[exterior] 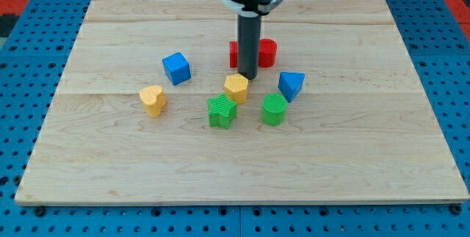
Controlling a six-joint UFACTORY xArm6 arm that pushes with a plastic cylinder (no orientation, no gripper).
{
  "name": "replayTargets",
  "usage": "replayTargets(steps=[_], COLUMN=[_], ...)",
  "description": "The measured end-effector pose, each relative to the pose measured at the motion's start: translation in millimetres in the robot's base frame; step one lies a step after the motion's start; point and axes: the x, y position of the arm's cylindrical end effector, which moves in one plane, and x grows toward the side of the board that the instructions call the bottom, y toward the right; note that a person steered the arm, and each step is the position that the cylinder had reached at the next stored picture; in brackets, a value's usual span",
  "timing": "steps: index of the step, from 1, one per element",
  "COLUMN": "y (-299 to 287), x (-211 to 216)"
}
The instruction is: Move the yellow blocks at the bottom center of the board
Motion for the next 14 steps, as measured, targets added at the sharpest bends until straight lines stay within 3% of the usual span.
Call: replayTargets(steps=[2,6,10,12,14], y=[42.4,-18.2,-28.6,-96.8,-108.0], x=[14.9,21.7,38.3,39.1,99.1])
